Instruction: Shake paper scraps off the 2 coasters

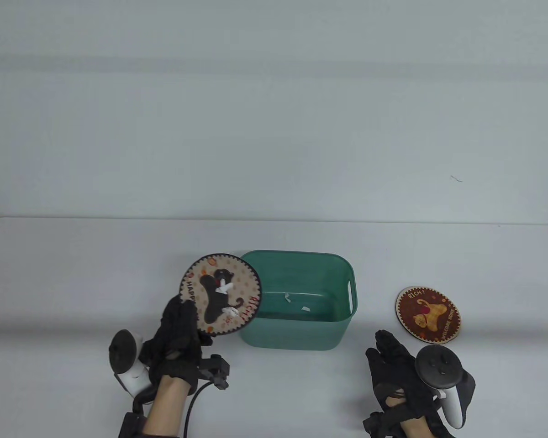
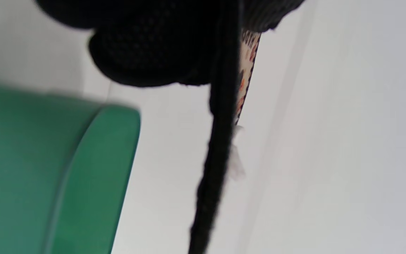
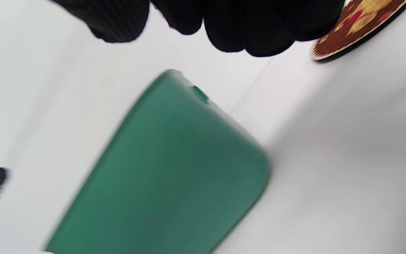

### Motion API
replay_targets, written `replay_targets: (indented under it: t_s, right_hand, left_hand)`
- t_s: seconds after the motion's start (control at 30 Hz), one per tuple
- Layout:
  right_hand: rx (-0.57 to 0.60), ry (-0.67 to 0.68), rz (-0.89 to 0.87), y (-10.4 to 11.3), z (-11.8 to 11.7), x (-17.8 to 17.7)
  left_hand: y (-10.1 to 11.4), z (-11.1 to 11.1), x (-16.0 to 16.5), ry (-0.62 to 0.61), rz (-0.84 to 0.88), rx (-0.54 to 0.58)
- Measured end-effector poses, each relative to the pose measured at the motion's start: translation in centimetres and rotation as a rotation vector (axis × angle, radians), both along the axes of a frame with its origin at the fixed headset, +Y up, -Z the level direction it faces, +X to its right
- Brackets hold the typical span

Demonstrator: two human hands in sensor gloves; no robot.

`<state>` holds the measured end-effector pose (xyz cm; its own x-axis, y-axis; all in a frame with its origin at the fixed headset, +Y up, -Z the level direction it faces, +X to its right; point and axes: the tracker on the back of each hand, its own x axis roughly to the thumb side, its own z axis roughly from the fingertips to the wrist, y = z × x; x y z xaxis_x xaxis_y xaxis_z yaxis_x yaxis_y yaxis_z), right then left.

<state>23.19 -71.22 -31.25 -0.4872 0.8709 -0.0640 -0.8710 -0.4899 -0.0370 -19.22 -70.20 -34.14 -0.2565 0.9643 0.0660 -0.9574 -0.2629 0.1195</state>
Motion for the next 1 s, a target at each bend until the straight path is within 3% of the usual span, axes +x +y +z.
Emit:
replay_targets:
  t_s: [0.13,0.27,0.57,0.7,0.8,1.0]
  right_hand:
    - [0.048,0.066,-0.181,0.6,0.1,-1.1]
    - [0.002,0.157,-0.36,0.3,0.0,-2.7]
    - [-0.158,0.222,-0.443,-1.8,-0.8,-3.7]
    - [-0.108,0.182,-0.369,-0.4,-1.6,-3.4]
    - [-0.039,0.18,-0.313,2.0,-2.9,-3.5]
    - [0.02,0.166,-0.199,6.9,-7.4,-5.3]
  left_hand:
    - [-0.8,0.9,3.7,-0.116,-0.044,-0.011]
    - [-2.0,1.6,6.6,-0.218,-0.088,-0.036]
    - [-4.0,2.1,9.7,-0.325,-0.136,-0.042]
    - [-2.4,1.2,9.5,-0.325,-0.27,-0.017]
    - [-0.1,-0.1,9.1,-0.312,-0.36,0.01]
    - [5.0,-4.0,7.2,-0.232,-0.486,0.047]
